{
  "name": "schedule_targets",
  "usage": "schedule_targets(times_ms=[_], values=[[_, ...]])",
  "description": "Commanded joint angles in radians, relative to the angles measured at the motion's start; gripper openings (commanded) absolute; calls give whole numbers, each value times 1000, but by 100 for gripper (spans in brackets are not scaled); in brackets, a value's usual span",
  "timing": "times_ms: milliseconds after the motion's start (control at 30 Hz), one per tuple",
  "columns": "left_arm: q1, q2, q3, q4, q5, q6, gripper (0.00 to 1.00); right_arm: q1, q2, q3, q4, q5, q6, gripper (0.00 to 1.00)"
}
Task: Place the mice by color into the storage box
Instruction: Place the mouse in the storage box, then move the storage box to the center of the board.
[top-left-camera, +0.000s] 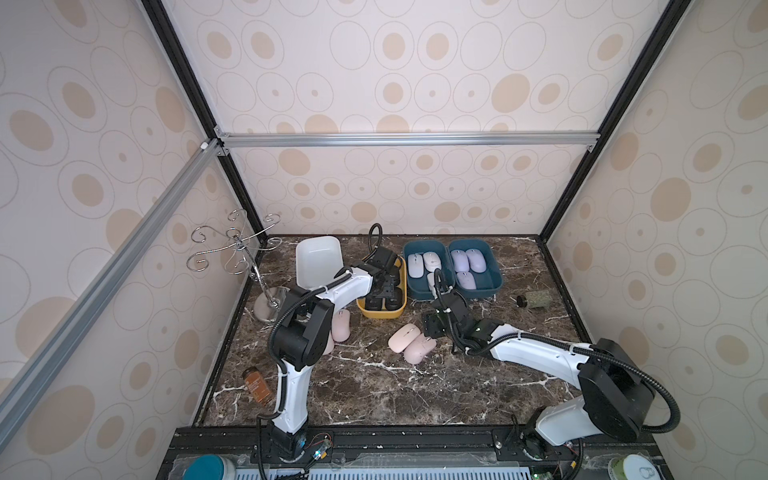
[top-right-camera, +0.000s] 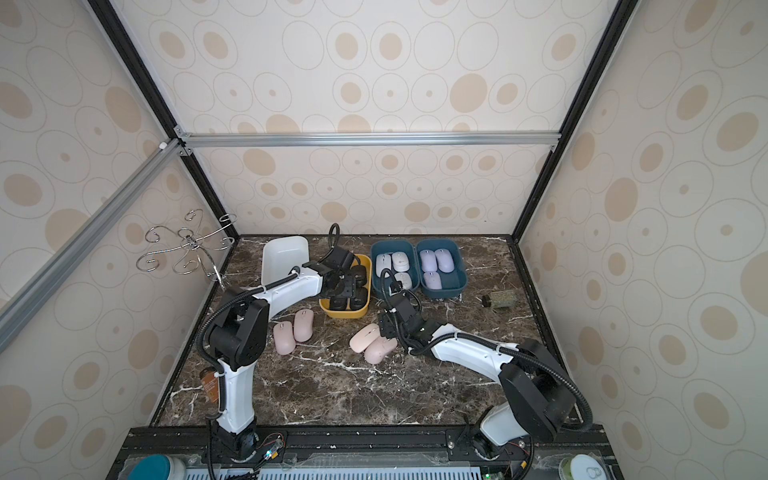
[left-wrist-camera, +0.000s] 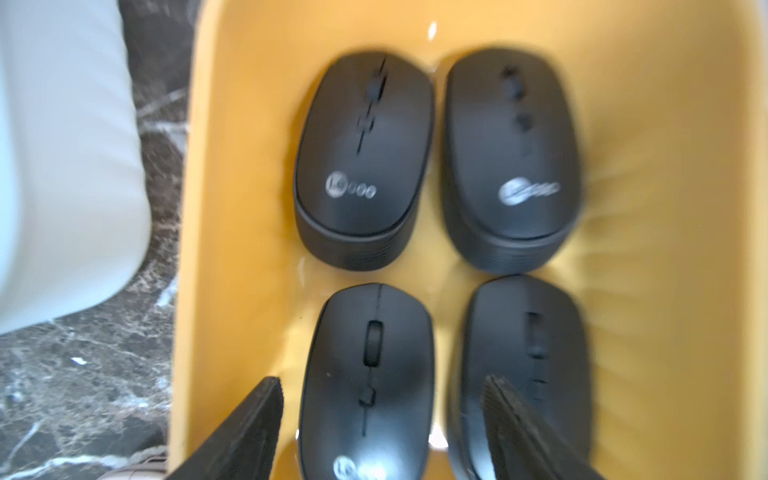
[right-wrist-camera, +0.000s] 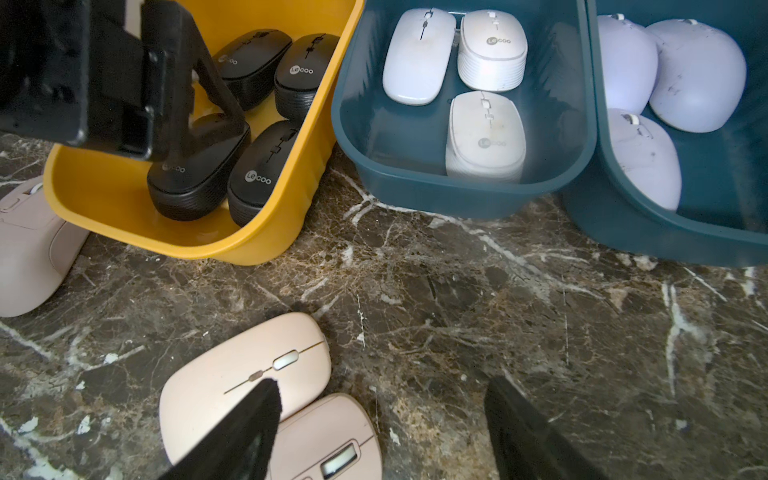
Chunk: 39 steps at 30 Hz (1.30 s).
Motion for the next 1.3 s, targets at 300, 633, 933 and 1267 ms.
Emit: schedule_targets(times_ms=[300,633,933,1267], values=[[-6,-245,-41,12,3,13,68,10,-1,-5,9,20,0,76],[122,-484,-294,95,34,89,69,16,88,48,2,-57,-22,14],[305,-366,-167,164,187,153,72,120,250,211,-76,-193,49,13],[399,-326,-239,277,295,148,74,124,438,411,-145,-237,91,23]])
